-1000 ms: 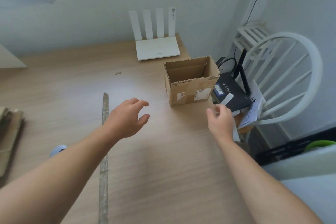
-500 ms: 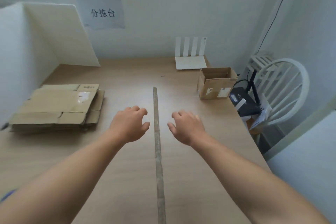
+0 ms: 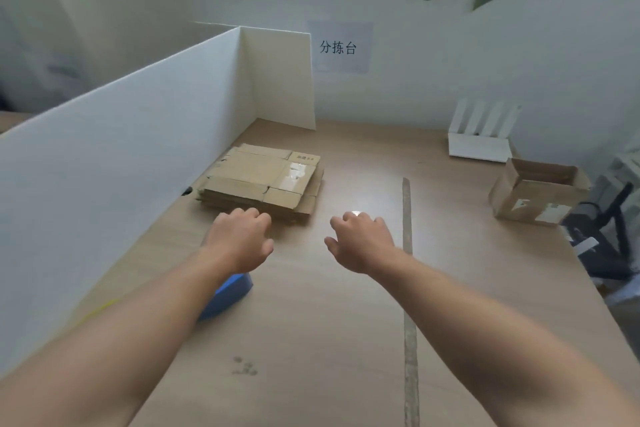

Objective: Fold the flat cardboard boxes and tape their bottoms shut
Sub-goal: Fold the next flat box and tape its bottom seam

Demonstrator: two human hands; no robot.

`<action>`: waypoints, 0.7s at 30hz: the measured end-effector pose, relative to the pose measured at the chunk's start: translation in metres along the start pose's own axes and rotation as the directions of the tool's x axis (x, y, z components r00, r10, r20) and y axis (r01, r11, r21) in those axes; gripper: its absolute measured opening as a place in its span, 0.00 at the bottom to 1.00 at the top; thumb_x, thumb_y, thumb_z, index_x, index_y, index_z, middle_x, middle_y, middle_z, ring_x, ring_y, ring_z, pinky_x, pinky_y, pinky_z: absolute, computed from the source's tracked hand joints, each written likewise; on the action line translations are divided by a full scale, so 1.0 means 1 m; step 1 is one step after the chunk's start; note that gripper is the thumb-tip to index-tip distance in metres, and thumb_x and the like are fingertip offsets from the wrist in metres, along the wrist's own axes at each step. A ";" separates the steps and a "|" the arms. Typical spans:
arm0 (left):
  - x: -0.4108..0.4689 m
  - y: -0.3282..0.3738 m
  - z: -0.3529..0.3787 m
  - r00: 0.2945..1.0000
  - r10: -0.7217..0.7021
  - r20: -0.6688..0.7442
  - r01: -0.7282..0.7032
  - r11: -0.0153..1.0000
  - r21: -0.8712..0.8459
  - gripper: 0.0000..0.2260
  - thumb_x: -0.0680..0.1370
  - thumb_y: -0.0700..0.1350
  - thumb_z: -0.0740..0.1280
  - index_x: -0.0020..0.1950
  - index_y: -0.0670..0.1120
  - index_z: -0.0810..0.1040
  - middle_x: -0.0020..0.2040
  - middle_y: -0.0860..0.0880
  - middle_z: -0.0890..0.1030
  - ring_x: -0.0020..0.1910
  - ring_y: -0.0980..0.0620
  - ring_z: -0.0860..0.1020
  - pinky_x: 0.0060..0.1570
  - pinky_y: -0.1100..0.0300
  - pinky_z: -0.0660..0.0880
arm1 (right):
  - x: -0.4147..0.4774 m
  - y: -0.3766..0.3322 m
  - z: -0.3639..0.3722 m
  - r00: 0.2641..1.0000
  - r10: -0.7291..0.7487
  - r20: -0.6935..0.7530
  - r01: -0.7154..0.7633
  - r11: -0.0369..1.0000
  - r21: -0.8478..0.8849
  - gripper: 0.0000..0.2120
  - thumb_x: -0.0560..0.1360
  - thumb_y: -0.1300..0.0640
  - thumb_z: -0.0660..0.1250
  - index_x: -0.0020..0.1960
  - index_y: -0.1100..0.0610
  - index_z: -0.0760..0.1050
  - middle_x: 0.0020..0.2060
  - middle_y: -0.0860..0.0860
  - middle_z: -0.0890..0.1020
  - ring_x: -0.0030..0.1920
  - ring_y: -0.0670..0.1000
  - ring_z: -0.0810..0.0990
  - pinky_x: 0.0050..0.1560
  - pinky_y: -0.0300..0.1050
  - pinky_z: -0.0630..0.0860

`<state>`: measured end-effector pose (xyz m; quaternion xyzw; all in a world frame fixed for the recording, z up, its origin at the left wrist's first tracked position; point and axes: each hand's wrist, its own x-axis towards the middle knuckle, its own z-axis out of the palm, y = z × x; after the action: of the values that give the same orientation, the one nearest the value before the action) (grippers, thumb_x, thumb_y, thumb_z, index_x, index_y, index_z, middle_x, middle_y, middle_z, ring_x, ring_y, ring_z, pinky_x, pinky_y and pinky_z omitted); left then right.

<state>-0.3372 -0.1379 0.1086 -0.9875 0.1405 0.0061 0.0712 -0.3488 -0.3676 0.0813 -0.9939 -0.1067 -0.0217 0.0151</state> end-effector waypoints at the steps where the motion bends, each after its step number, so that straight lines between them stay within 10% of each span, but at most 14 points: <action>1: 0.000 -0.011 0.002 1.000 -0.021 0.005 0.021 1.000 0.011 0.16 0.80 0.56 0.57 0.63 0.51 0.72 0.58 0.51 0.75 0.57 0.48 0.72 0.56 0.53 0.68 | 0.009 -0.003 0.001 1.000 -0.013 0.007 0.013 1.000 0.009 0.16 0.82 0.44 0.55 0.59 0.54 0.72 0.55 0.53 0.77 0.57 0.59 0.74 0.53 0.54 0.68; 13: 0.064 -0.126 0.035 0.986 -0.158 0.045 0.159 0.986 -0.038 0.17 0.79 0.56 0.58 0.64 0.50 0.72 0.60 0.49 0.75 0.59 0.47 0.74 0.56 0.52 0.70 | 0.123 -0.046 0.033 0.996 -0.030 0.089 0.025 0.998 0.050 0.15 0.81 0.44 0.55 0.57 0.54 0.72 0.54 0.53 0.77 0.54 0.59 0.75 0.45 0.50 0.64; 21: 0.198 -0.202 0.094 0.993 -0.034 0.110 0.046 0.992 -0.117 0.15 0.80 0.53 0.58 0.62 0.49 0.74 0.62 0.49 0.76 0.59 0.46 0.73 0.55 0.51 0.70 | 0.225 -0.062 0.075 0.958 0.230 0.168 -0.237 0.971 0.021 0.14 0.81 0.45 0.55 0.57 0.54 0.71 0.53 0.53 0.77 0.53 0.59 0.75 0.45 0.49 0.66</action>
<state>-0.0903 0.0133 0.0370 -0.9908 0.1160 0.0662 0.0197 -0.1394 -0.2571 0.0183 -0.9974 0.0102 0.0647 0.0291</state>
